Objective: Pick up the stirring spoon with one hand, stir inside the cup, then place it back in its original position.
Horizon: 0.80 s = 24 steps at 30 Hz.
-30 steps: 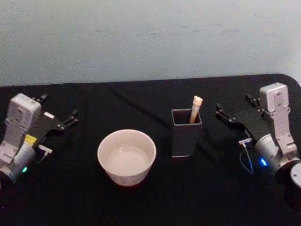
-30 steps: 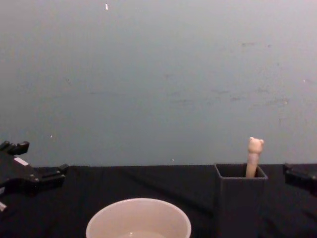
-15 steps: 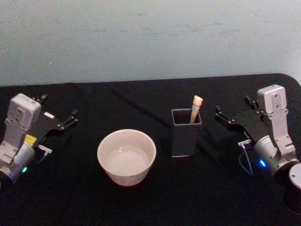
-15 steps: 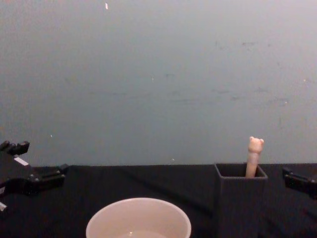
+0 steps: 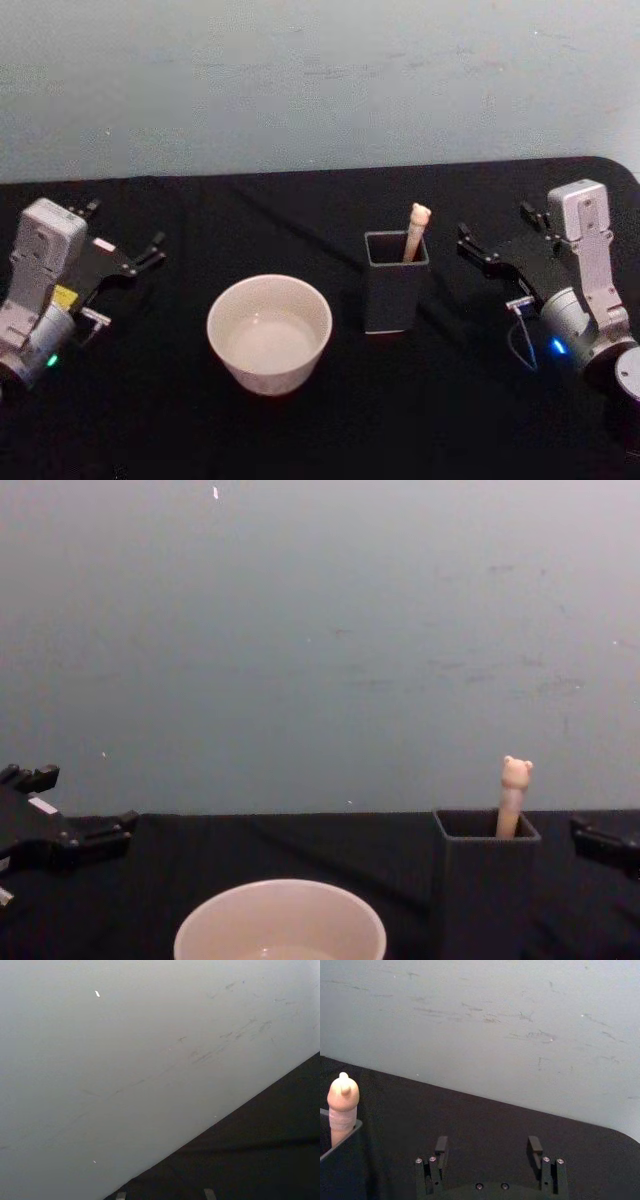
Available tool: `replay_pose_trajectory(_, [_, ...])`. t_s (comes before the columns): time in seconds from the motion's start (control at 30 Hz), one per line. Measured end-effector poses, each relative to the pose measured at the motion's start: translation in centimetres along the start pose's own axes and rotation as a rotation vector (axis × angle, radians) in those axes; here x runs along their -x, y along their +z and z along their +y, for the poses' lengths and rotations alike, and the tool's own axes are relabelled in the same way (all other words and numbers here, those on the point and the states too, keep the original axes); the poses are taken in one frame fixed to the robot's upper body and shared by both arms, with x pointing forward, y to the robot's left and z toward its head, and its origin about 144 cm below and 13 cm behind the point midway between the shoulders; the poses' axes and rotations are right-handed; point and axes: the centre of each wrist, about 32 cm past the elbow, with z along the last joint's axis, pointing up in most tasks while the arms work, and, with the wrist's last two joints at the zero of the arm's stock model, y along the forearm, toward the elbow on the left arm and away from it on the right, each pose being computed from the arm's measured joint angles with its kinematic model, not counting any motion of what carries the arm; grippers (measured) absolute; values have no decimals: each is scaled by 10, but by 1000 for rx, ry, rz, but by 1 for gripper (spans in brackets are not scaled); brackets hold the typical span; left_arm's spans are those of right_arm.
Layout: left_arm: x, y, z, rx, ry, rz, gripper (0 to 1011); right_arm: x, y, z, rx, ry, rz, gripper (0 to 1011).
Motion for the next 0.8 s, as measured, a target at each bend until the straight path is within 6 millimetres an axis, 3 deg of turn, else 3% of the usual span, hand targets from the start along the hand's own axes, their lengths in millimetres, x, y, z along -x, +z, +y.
replay_pose_trajectory(0.8, [0,0,0,0,0,0,1001,0,0,0,-2,0,1,1002])
